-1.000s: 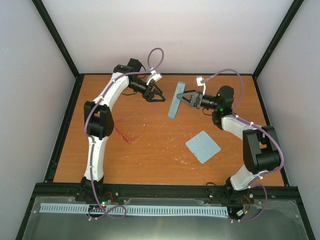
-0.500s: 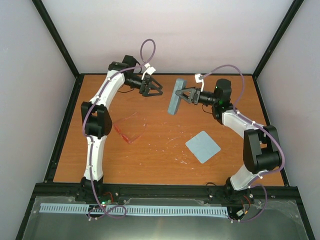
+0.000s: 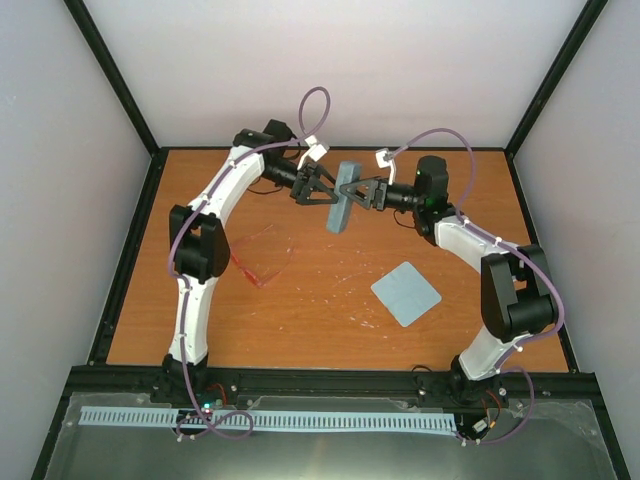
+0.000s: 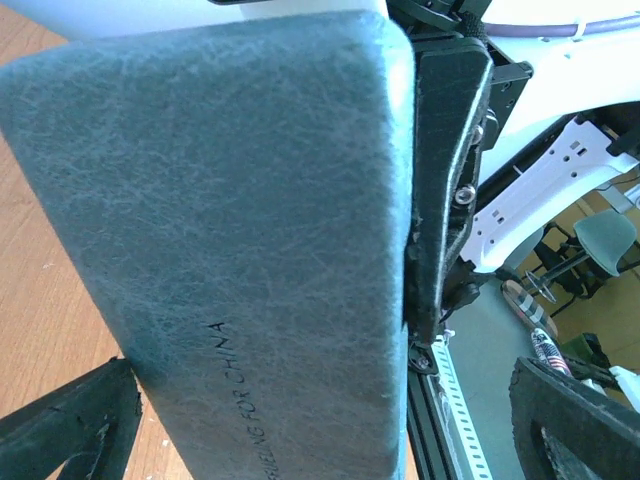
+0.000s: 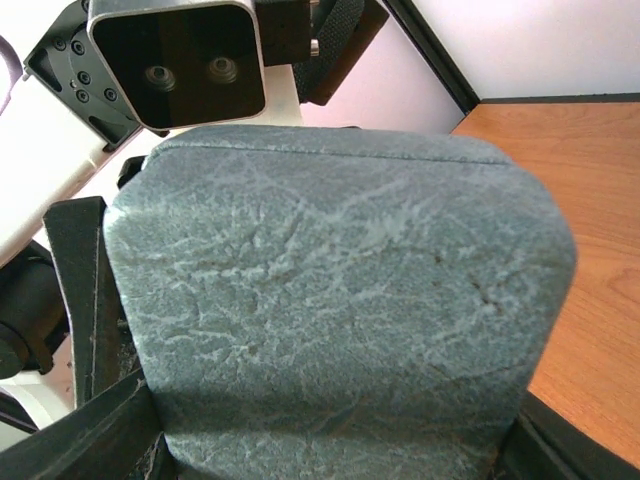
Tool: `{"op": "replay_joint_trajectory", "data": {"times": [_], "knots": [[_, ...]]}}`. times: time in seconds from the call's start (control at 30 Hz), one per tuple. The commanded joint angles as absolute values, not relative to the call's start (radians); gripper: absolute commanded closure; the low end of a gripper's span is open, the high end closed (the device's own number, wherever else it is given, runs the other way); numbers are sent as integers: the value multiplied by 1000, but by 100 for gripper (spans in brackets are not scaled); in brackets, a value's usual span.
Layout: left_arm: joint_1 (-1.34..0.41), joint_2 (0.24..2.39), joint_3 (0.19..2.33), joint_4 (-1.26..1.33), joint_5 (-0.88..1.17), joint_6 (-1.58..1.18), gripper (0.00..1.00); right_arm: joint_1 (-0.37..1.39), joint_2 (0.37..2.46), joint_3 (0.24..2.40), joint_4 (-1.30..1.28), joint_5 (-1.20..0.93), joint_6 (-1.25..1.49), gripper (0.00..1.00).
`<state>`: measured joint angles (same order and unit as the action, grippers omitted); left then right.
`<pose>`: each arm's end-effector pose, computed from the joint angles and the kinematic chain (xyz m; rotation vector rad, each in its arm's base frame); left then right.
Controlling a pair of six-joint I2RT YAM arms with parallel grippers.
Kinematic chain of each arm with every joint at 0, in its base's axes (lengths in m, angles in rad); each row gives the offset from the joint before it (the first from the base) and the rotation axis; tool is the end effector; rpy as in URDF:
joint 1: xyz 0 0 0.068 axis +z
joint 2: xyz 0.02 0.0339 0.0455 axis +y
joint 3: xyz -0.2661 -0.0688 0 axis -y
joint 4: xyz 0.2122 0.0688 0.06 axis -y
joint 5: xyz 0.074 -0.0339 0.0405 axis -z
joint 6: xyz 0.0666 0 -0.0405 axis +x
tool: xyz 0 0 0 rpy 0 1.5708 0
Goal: Organize the sunglasses
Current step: Open the sunglasses case.
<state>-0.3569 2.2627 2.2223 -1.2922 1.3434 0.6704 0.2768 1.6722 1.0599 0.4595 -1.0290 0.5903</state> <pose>0.3758 -0.2094 0.2833 1.2554 1.8020 -1.6760 0.3328 0.1539 0.2889 -0.5506 1.8136 1.4894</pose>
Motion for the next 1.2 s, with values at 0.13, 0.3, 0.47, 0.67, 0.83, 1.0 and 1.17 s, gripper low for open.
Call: {"op": "replay_joint_trajectory", "data": {"times": [0.13,0.3,0.47,0.67,0.83,1.0,1.17], "knots": [[-357,2261,2218,-1241,1261,684,1,294,1652,1088,520,-1059,607,97],[-357,2285,2219,-1196,1184,684,1,300,1632,1086,537,-1085,624,97],[-357,2309,2228,-1146,1118,663,1,309,1616,1086,529,-1110,625,97],[-341,2318,2213,-1068,988,639,1,314,1581,1068,520,-1122,624,97],[-299,2366,2235,-1038,929,638,0,316,1543,1054,495,-1127,616,97],[-284,2417,2280,-1034,886,653,0,337,1529,1039,497,-1123,621,97],[-284,2430,2281,-1001,847,664,1,349,1524,1030,495,-1116,622,97]]}}
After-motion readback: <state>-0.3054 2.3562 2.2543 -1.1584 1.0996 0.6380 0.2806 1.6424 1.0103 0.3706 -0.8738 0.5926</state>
